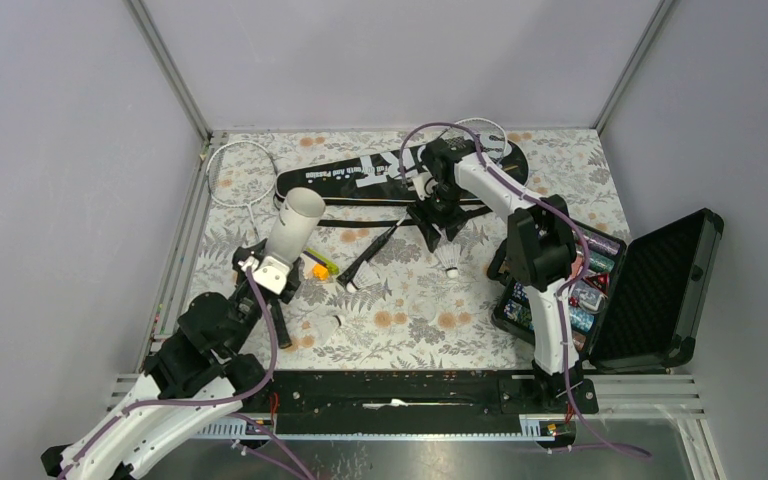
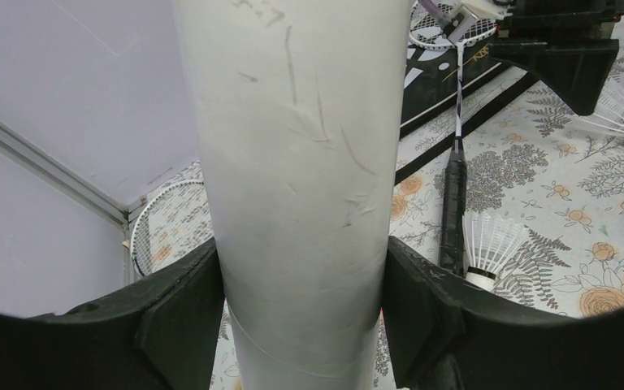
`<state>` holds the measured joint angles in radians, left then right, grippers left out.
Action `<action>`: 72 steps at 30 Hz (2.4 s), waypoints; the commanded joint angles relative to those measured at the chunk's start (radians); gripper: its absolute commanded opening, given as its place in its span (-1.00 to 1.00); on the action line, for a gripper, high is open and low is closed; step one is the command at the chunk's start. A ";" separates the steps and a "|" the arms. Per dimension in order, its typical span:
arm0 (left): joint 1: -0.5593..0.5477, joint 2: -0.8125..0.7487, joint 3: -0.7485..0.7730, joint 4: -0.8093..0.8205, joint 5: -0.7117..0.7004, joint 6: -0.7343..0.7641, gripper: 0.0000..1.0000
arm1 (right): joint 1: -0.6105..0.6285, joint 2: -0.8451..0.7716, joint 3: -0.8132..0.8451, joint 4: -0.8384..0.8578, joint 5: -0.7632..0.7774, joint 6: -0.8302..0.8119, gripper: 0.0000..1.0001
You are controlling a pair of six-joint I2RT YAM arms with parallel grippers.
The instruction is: Pack up the badminton gear
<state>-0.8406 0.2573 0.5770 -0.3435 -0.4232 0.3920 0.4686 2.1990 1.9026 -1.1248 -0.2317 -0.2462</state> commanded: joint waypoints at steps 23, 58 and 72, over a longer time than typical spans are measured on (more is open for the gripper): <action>0.001 0.044 -0.004 0.071 0.070 -0.033 -0.26 | -0.066 -0.349 -0.300 0.169 -0.202 -0.014 -0.96; -0.001 0.360 0.219 -0.153 0.532 0.047 -0.32 | -0.003 -1.384 -0.954 1.076 -0.233 0.514 -1.00; -0.001 0.392 0.251 -0.158 0.583 0.038 -0.32 | 0.182 -1.326 -0.909 1.133 -0.299 0.513 -1.00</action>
<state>-0.8413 0.6544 0.7780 -0.5503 0.1024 0.4221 0.6342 0.8742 0.9508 -0.0742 -0.4824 0.2668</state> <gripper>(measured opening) 0.635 0.019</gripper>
